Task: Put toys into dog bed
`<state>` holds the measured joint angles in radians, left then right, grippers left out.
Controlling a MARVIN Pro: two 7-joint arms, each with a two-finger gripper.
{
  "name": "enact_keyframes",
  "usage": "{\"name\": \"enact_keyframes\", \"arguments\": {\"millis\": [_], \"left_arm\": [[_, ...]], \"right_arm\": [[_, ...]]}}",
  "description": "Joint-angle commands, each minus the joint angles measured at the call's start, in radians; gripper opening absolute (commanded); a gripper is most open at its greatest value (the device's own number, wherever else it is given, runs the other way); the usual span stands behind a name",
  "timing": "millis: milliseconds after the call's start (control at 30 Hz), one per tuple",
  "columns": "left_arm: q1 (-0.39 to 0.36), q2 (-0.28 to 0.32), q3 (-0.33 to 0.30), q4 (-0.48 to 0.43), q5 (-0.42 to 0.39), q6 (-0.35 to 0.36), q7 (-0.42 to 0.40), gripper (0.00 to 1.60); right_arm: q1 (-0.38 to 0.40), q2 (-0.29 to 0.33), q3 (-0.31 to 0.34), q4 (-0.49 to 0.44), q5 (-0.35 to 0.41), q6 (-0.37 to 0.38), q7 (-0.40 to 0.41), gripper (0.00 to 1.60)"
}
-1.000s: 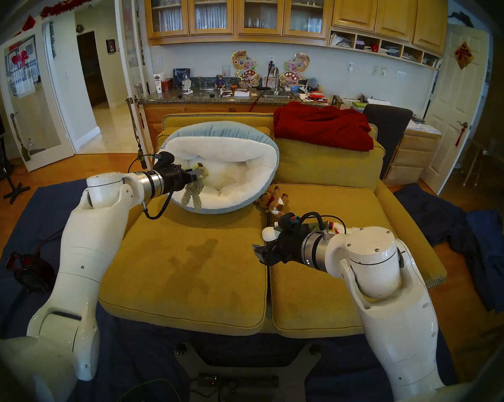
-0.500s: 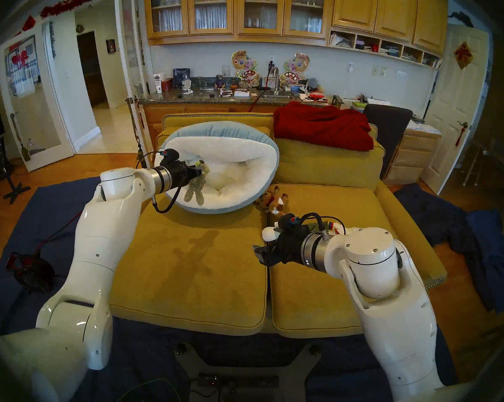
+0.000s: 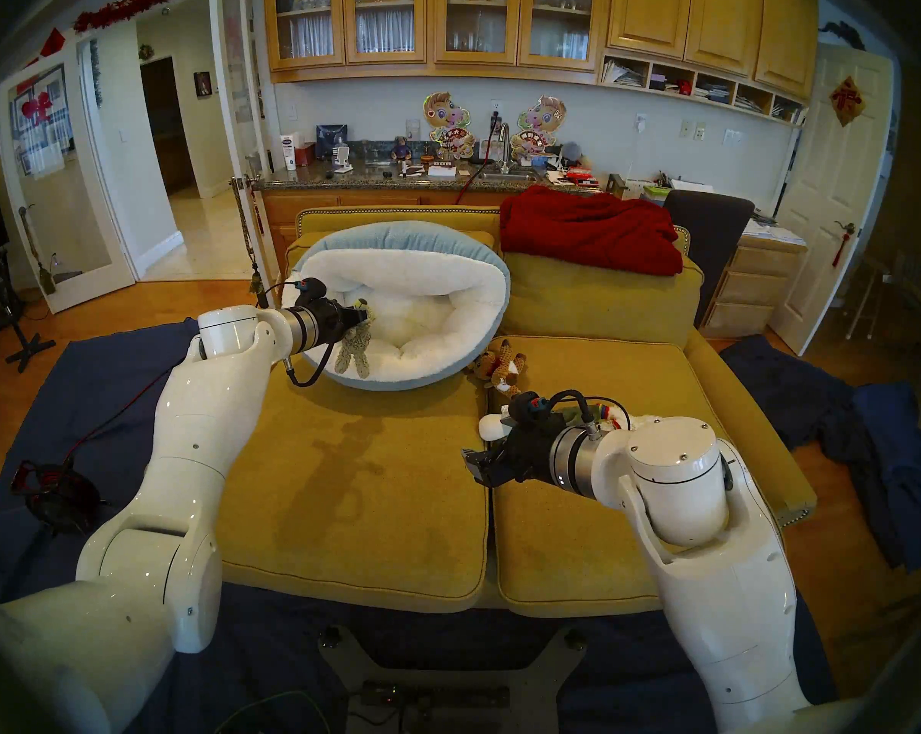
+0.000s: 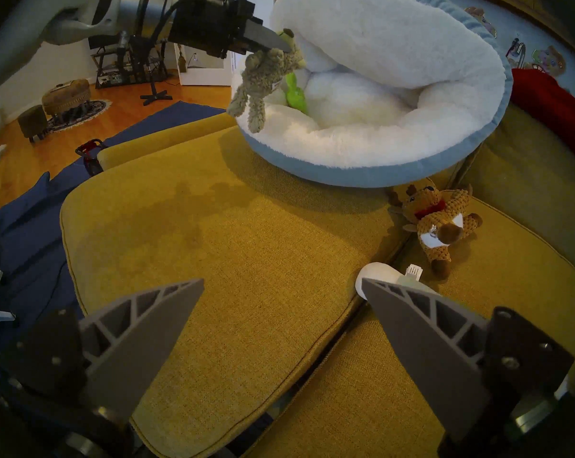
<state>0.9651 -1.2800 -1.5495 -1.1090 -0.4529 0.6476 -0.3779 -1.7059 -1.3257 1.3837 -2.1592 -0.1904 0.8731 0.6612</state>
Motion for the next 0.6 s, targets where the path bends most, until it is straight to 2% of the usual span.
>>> {"name": "enact_keyframes", "arguments": {"millis": [0,233,267,567], "left_arm": [[-0.113,-0.032,-0.005,0.010,-0.005,-0.022,0.017,0.00],[-0.155,-0.061,-0.005,0.039,-0.009,-0.027,0.047,0.00],[-0.143,-0.064,-0.007,0.034,-0.010,-0.032,0.050,0.00],[-0.211,-0.108,0.001,0.105,-0.007,-0.041,0.097,0.00]], "right_arm": [[0.018,-0.004,0.001,-0.020,0.002,-0.007,0.000,1.60],[0.018,-0.006,0.001,-0.016,0.005,-0.007,-0.004,1.60],[0.018,-0.006,0.001,-0.016,0.005,-0.007,-0.004,1.60],[0.019,-0.007,0.000,-0.011,0.010,-0.008,-0.009,1.60]]}}
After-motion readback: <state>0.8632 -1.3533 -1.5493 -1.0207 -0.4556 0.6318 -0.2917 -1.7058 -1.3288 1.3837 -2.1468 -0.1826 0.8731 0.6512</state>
